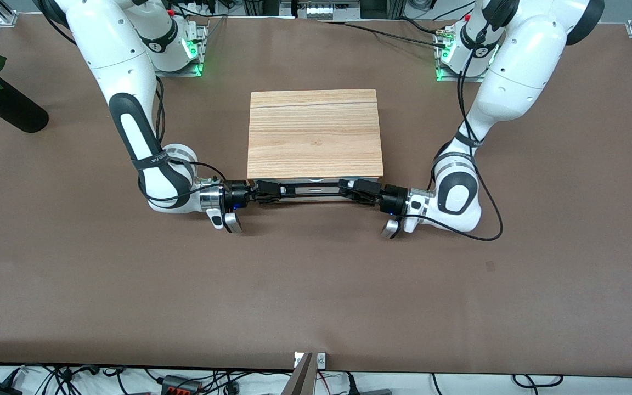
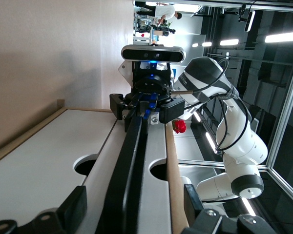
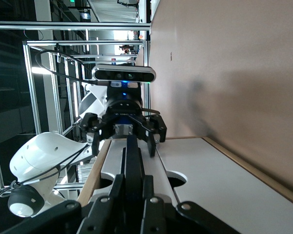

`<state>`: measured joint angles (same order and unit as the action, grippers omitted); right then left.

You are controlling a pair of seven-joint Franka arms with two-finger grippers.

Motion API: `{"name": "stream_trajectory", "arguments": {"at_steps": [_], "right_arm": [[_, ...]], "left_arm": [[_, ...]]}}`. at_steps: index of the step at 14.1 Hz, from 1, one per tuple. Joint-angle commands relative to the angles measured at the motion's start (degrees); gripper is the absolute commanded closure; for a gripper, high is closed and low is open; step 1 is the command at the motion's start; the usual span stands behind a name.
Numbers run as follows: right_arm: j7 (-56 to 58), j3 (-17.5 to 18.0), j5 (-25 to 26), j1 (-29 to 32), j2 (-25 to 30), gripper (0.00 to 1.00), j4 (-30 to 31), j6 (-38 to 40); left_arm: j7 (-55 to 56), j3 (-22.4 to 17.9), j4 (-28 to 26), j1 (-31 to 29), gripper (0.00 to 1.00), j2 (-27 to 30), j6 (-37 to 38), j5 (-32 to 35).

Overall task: Pull top drawer with both arms simultaneously
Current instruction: 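Close the left gripper and the right gripper on the black handle ends, then pull the handle outward with both grippers, sliding the drawer open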

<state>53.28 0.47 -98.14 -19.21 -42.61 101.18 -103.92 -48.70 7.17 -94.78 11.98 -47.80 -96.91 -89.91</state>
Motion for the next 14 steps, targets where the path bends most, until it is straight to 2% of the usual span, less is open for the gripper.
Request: {"name": "stream_trajectory", "arguments": {"at_steps": [1, 2, 3, 4, 8, 10, 14], "right_arm": [[0.43, -0.2, -1.26, -0.39, 0.6, 0.98, 0.95, 0.39], [0.43, -0.2, -1.26, -0.39, 0.6, 0.98, 0.95, 0.39], [0.43, -0.2, -1.26, -0.39, 0.6, 0.98, 0.95, 0.3], [0.51, -0.2, -1.26, -0.39, 0.6, 0.98, 0.95, 0.21], [0.51, -0.2, -1.26, -0.39, 0.69, 0.98, 0.95, 0.3], [0.51, -0.2, -1.26, -0.39, 0.69, 0.98, 0.95, 0.12], [0.43, -0.2, -1.26, -0.3, 0.69, 0.98, 0.78, -0.05]], "left_arm": [[-1.84, 0.83, -1.55, -0.37, 0.32, 0.51, 0.49, -1.85], [-1.84, 0.75, -1.64, -0.55, 0.45, 0.51, 0.58, -1.85], [-1.84, 0.83, -1.55, -0.64, 0.49, 0.51, 0.58, -1.85], [-1.84, 0.83, -1.55, -0.64, 0.59, 0.51, 0.49, -1.85], [-1.84, 0.75, -1.55, -0.9, 0.8, 0.51, 0.58, -1.85], [-2.19, 0.74, -1.47, -0.99, 0.85, 0.51, 0.4, -1.85], [-3.42, 0.66, -0.5, -1.08, 0.86, 0.07, -0.04, -2.38]]}}
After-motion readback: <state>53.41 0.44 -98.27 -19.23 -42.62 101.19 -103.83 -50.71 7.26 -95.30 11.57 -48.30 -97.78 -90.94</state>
